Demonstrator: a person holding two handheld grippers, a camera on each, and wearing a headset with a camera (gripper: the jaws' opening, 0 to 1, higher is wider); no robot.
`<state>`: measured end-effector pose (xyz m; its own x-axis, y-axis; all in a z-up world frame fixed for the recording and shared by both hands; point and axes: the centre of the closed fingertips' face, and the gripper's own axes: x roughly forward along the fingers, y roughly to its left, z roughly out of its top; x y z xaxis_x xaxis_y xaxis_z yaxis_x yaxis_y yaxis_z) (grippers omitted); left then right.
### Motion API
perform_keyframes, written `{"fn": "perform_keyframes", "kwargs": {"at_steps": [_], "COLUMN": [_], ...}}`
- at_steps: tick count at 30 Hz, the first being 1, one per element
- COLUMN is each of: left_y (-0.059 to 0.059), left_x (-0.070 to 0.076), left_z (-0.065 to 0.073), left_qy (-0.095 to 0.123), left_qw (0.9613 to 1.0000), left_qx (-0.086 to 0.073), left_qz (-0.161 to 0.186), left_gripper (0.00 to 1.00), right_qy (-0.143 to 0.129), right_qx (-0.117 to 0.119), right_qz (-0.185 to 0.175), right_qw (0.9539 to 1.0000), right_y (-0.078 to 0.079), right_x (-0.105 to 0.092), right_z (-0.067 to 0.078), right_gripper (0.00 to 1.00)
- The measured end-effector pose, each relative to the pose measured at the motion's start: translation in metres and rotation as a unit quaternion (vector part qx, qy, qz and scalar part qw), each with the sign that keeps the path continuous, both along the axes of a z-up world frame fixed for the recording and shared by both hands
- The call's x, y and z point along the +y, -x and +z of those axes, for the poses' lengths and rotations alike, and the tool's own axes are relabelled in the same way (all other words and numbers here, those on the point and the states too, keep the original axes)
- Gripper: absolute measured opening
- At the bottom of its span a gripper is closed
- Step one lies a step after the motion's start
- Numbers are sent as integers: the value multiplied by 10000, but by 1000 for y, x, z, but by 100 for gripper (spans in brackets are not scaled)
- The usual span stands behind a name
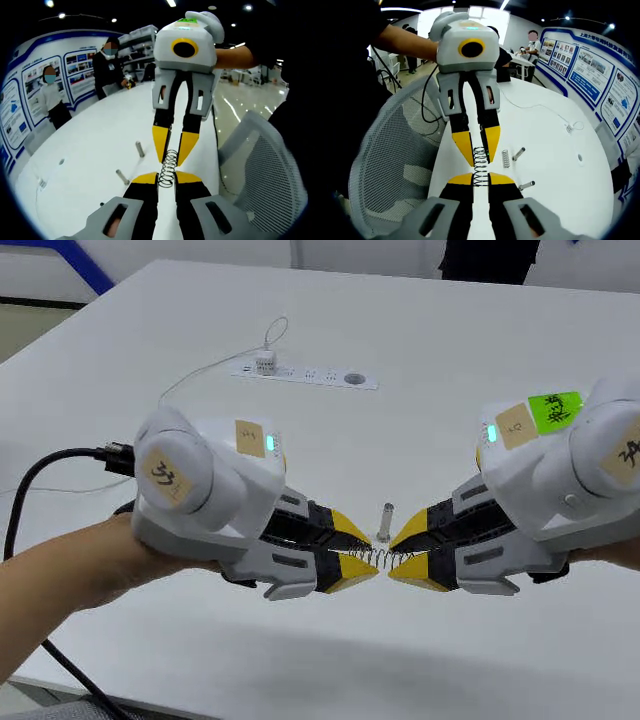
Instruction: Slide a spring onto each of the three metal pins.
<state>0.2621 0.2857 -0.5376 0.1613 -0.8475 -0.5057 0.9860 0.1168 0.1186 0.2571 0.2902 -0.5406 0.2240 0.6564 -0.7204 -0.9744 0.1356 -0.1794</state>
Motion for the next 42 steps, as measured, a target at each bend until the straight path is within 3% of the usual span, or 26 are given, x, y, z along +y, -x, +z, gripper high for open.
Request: {"fn": "perform_keyframes", "kwargs": {"at_steps": [2,6,12,15,24,27,32,42], "left_y": [-3,-4,-4,-3,-4,-4,-4,-7], "left_x": [-3,-6,-4,-2,4,5,4,2], "left_z": [0,7,11,12,16,17,18,16], "left_qy": [-36,121,153,170,224,195,174,131], "left_qw": [9998,9996,9990,9989,9989,9983,9980,9978], "left_qx": [-213,-260,-409,-423,-423,-541,-605,-653], "left_qz": [4,15,-43,-58,4,-42,-57,8], "left_gripper": [10,10,10,10,10,10,10,10], "right_qy": [52,19,-139,-19,-351,-484,-948,-1378], "right_qx": [-123,-245,-340,-409,-34,42,263,391], "right_qz": [2,-22,50,102,68,30,-69,-197], "right_qw": [9999,9997,9993,9991,9994,9988,9951,9895], "right_y": [-4,-9,-9,-11,-10,-10,-7,-8], "right_x": [-3,-7,-5,-9,-6,-6,-6,-2], "right_z": [1,6,9,4,6,8,21,34], "right_gripper": [11,12,12,15,11,11,10,11]}}
